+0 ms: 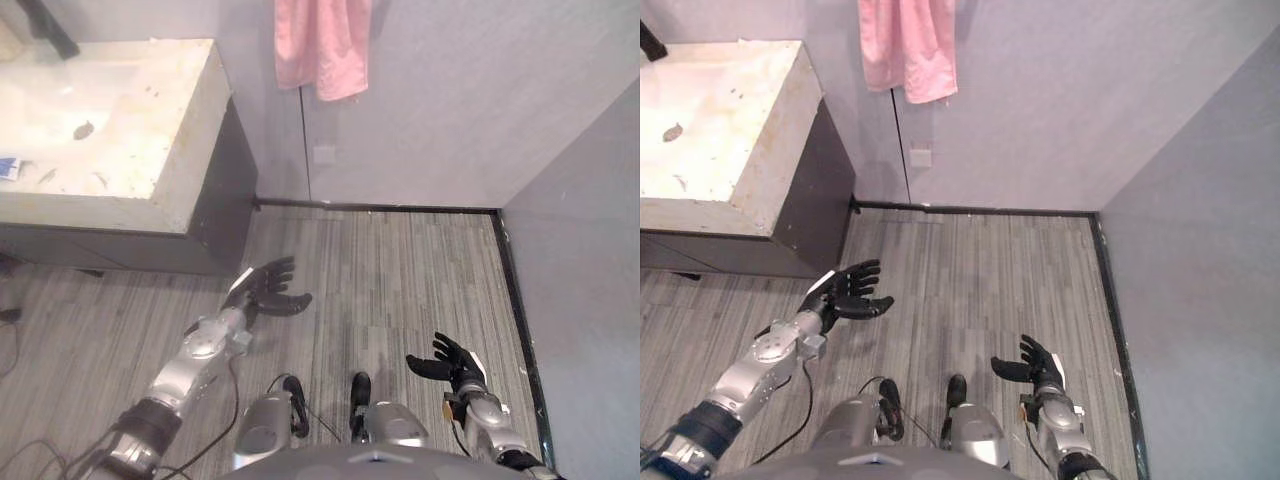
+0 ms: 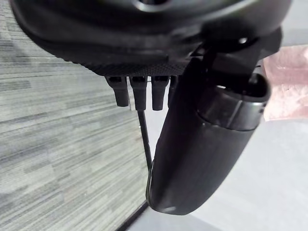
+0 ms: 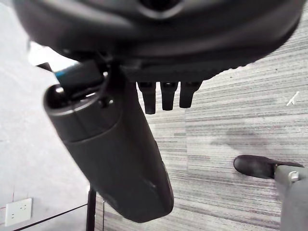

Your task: Organize the bathroom.

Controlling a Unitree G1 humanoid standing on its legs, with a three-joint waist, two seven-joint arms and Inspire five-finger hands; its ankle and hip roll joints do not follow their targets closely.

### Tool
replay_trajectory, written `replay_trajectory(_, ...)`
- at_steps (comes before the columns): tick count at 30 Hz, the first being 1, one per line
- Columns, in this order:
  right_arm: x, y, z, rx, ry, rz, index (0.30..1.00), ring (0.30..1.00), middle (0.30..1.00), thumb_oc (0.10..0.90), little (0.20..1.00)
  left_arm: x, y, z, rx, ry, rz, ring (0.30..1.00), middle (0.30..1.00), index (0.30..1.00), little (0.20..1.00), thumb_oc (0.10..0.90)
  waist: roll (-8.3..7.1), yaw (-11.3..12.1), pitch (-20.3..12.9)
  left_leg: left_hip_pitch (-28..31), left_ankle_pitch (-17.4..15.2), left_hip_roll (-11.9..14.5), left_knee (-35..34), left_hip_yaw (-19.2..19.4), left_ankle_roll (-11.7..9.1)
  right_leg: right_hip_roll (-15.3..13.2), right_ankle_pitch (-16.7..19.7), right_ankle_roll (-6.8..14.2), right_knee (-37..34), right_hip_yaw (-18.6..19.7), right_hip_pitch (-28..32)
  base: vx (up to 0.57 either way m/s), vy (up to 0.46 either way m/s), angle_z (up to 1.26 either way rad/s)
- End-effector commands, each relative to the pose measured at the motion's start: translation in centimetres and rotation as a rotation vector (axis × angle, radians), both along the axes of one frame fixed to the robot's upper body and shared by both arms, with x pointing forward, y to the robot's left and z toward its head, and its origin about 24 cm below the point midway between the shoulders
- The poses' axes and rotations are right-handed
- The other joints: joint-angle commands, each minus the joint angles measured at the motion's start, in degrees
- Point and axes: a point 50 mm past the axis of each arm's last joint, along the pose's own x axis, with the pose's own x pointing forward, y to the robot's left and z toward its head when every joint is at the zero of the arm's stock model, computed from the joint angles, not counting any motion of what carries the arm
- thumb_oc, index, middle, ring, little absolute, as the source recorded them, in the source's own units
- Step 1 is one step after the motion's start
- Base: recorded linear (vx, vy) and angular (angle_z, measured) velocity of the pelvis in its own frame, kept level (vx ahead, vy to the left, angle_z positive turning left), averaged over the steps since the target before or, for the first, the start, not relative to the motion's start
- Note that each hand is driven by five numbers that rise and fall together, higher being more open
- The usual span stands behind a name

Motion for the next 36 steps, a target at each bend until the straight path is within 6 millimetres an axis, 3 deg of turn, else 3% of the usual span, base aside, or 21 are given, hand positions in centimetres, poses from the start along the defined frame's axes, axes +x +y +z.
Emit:
replay_trajectory(1, 1.4, -2.1, 1.6, -0.063, -0.088, 0.026, 0.900, 0.900, 0.900, 0.800, 0.900, 1.8, -1.9, 3.4, -0.097, -0.192, -0.075, 0.900, 0.900, 0.900, 0.900, 0.800, 1.94, -0.60, -0.56, 2.59, -3.60, -0.81, -8.86, 3.05, 3.17, 3.40, -7.24, 5.33, 6.08, 1.04, 0.05, 0.33, 0.088, -0.03)
replay_trajectory(2, 1.3, -2.2, 1.6, -0.067, -0.084, 0.036, 0.900, 0.900, 0.900, 0.800, 0.900, 1.7, -2.1, 3.2, -0.098, -0.186, -0.074, 0.900, 0.900, 0.900, 0.900, 0.800, 2.75, -0.88, -0.81, 3.20, -1.54, 0.24, -14.88, 3.20, 2.85, 4.33, -7.60, 5.59, 6.05, 1.09, 0.21, 0.43, 0.120, -0.04)
replay_trajectory(4, 0.7, -2.3, 1.4, -0.073, -0.075, 0.045, 0.900, 0.900, 0.900, 0.800, 0.900, 1.5, -2.5, 3.0, -0.089, -0.178, -0.079, 0.900, 0.900, 0.900, 0.900, 0.800, 4.09, -1.35, -0.95, 3.59, 6.14, 3.57, -27.79, 3.01, 0.87, 5.92, -9.12, 6.23, 5.72, 1.37, 1.66, 0.46, 0.109, 0.00)
replay_trajectory(5, 0.5, -2.3, 1.3, -0.073, -0.073, 0.042, 0.900, 0.900, 0.900, 0.800, 0.900, 1.4, -2.6, 2.9, -0.087, -0.175, -0.081, 0.900, 0.900, 0.900, 0.900, 0.800, 4.19, -1.48, -0.88, 3.40, 8.20, 4.26, -30.28, 2.69, 0.38, 6.01, -9.71, 6.38, 5.76, 1.31, 2.22, 0.49, 0.068, 0.07)
replay_trajectory(7, -0.2, -2.6, 1.1, -0.074, -0.060, 0.035, 0.900, 0.900, 0.900, 0.800, 0.900, 1.2, -2.6, 2.6, -0.084, -0.163, -0.095, 0.900, 0.900, 0.900, 0.900, 0.800, 4.66, -1.23, -0.73, -0.18, 12.67, 8.08, -33.50, 1.85, -0.86, 6.04, -12.09, 6.76, 6.43, 1.24, 4.04, 0.50, 0.051, 0.01)
replay_trajectory(10, -0.7, -2.8, 0.9, -0.079, -0.042, 0.035, 0.900, 0.900, 0.900, 0.800, 0.900, 0.9, -2.5, 2.3, -0.104, -0.140, -0.109, 0.900, 0.900, 0.900, 0.900, 0.800, 5.30, -0.98, -0.65, -0.91, 13.89, 10.00, -33.13, 2.59, -1.28, 5.78, -14.97, 6.83, 9.06, 0.39, 4.97, 0.50, 0.087, -0.07)
replay_trajectory(12, -0.9, -2.9, 0.8, -0.087, -0.030, 0.034, 0.900, 0.900, 0.900, 0.800, 0.900, 0.6, -2.4, 2.1, -0.109, -0.118, -0.149, 0.900, 0.900, 0.900, 0.900, 0.800, 6.07, -0.49, -0.66, 0.81, 12.80, 10.32, -30.30, 3.24, -0.97, 5.66, -18.11, 6.41, 13.54, -0.18, 5.03, 0.70, 0.185, -0.16)
replay_trajectory(13, -0.8, -2.9, 0.8, -0.092, -0.023, 0.026, 0.900, 0.900, 0.900, 0.800, 0.900, 0.4, -2.2, 2.1, -0.119, -0.109, -0.158, 0.900, 0.900, 0.900, 0.900, 0.800, 5.74, 0.05, -1.20, 1.70, 6.69, 8.50, -29.28, 2.93, 0.77, 4.94, -19.16, 7.09, 17.43, 0.09, 4.70, 0.50, 0.147, -0.43)
replay_trajectory(14, -0.9, -2.8, 0.7, -0.095, -0.020, 0.022, 0.900, 0.900, 0.900, 0.800, 0.900, 0.3, -2.1, 2.0, -0.119, -0.100, -0.158, 0.900, 0.900, 0.900, 0.900, 0.800, 5.98, 0.29, -1.51, 0.82, 8.23, 8.33, -27.04, 2.46, 0.15, 5.21, -20.83, 7.45, 17.90, 0.48, 5.37, 0.61, 0.177, -0.63)
replay_trajectory(16, -1.2, -2.8, 0.6, -0.086, -0.019, -0.012, 0.900, 0.900, 0.900, 0.800, 0.900, 0.2, -1.5, 1.9, -0.070, -0.084, -0.142, 0.900, 0.900, 0.900, 0.900, 0.800, 5.78, 0.96, -2.34, 0.55, 7.18, 7.04, -26.25, 1.85, 0.35, 4.69, -22.40, 8.39, 22.20, 1.14, 4.67, 0.59, 0.196, -0.47)
replay_trajectory(17, -1.4, -2.8, 0.7, -0.068, -0.032, -0.022, 0.900, 0.900, 0.900, 0.800, 0.900, 0.2, -1.3, 1.9, -0.079, -0.069, -0.147, 0.900, 0.900, 0.900, 0.900, 0.800, 4.89, 0.89, -2.36, 3.02, 5.31, 4.73, -27.66, 1.98, 2.27, 1.02, -16.56, 12.41, 31.07, 1.28, 1.07, 0.57, 0.229, -0.29)
replay_trajectory(19, -1.3, -2.6, 0.8, -0.083, -0.044, 0.014, 0.900, 0.900, 0.900, 0.800, 0.900, 0.1, -1.2, 1.7, -0.095, -0.054, -0.135, 0.900, 0.900, 0.900, 0.900, 0.800, 4.67, 0.80, -2.35, 5.13, 4.16, 3.45, -28.92, 1.51, 3.46, -1.45, -10.32, 15.22, 37.70, 2.34, -2.36, 0.44, 0.201, -0.19)
replay_trajectory(20, -1.0, -2.5, 1.1, -0.101, -0.054, 0.037, 0.900, 0.900, 0.900, 0.800, 0.900, 0.0, -1.2, 1.5, -0.102, -0.042, -0.124, 0.900, 0.900, 0.900, 0.900, 0.800, 5.31, 0.60, -2.47, 6.68, 3.28, 3.19, -30.00, 0.75, 4.01, -2.58, -7.11, 15.84, 42.19, 3.29, -5.81, 0.35, 0.160, -0.18)
replay_trajectory(22, -0.9, -2.8, 1.3, -0.089, -0.064, 0.007, 0.900, 0.900, 0.900, 0.800, 0.900, 0.0, -1.3, 1.2, -0.069, -0.041, -0.139, 0.900, 0.900, 0.900, 0.900, 0.800, 5.50, 0.54, -2.58, 7.73, 2.40, 2.69, -30.07, 0.13, 4.37, -4.47, -6.52, 15.10, 43.88, 2.30, -7.37, 0.34, 0.101, -0.18)
replay_trajectory(24, -0.6, -2.8, 1.4, -0.086, -0.078, 0.006, 0.900, 0.900, 0.900, 0.800, 0.900, 0.0, -1.5, 1.0, -0.042, -0.050, -0.150, 0.900, 0.900, 0.900, 0.900, 0.800, 5.62, 0.59, -2.54, 8.46, 2.26, 1.97, -30.08, -0.51, 4.29, -6.01, -6.53, 14.17, 42.00, 0.52, -8.09, 0.29, 0.032, 0.21)
replay_trajectory(25, 0.0, -2.4, 1.5, -0.091, -0.090, 0.034, 0.900, 0.900, 0.900, 0.800, 0.900, 0.0, -1.8, 0.9, -0.069, -0.050, -0.148, 0.900, 0.900, 0.900, 0.900, 0.800, 5.50, 0.86, -2.46, 9.34, 2.88, 1.37, -30.02, -0.80, 3.77, -6.79, -7.03, 12.97, 36.21, -1.85, -7.67, 0.30, -0.074, 0.27)
replay_trajectory(26, 0.6, -1.7, 1.5, -0.088, -0.109, 0.051, 0.900, 0.900, 0.900, 0.800, 0.900, 0.0, -2.1, 0.9, -0.064, -0.054, -0.151, 0.900, 0.900, 0.900, 0.900, 0.800, 4.93, 1.44, -2.25, 10.01, 3.12, 1.22, -29.86, -0.06, 2.86, -7.49, -7.76, 12.13, 24.99, -5.74, -5.02, 0.29, -0.136, 0.08)
replay_trajectory(27, 0.9, -1.5, 1.7, -0.086, -0.123, 0.055, 0.900, 0.900, 0.900, 0.800, 0.900, 0.0, -2.1, 0.9, -0.056, -0.057, -0.149, 0.900, 0.900, 0.900, 0.900, 0.800, 4.50, 1.62, -1.97, 10.07, 3.03, 1.18, -29.74, 0.43, 2.30, -7.26, -7.84, 11.86, 18.18, -7.32, -3.59, 0.15, -0.160, -0.07)
replay_trajectory(29, 1.2, -1.3, 1.8, -0.084, -0.134, 0.055, 0.900, 0.900, 0.900, 0.800, 0.900, 0.0, -2.2, 0.9, -0.050, -0.061, -0.149, 0.900, 0.900, 0.900, 0.900, 0.800, 4.08, 1.67, -1.76, 9.91, 3.07, 1.04, -29.76, 0.88, 2.07, -7.03, -7.24, 12.00, 14.33, -7.56, -3.09, 0.04, -0.114, -0.08)
replay_trajectory(32, 2.4, -1.0, 2.8, -0.091, -0.206, 0.091, 0.900, 0.900, 0.900, 0.800, 0.900, 0.0, -2.4, 1.2, -0.041, -0.091, -0.127, 0.900, 0.900, 0.900, 0.900, 0.800, 2.64, 0.78, -1.03, 10.70, 3.52, -0.09, -32.11, 0.88, 1.52, -5.84, 1.62, 13.19, -0.63, -4.63, -2.94, 0.11, -0.203, 0.09)
replay_trajectory(36, 2.7, -0.6, 3.0, -0.109, -0.206, 0.124, 0.900, 0.900, 0.900, 0.800, 0.900, -0.2, -2.1, 1.3, -0.043, -0.089, -0.136, 0.900, 0.900, 0.900, 0.900, 0.800, 3.15, 0.81, -1.64, 10.85, 3.46, 0.29, -32.47, -0.44, 1.57, -4.70, 1.40, 12.56, -0.63, -3.36, -2.71, 0.07, -0.143, -0.32)
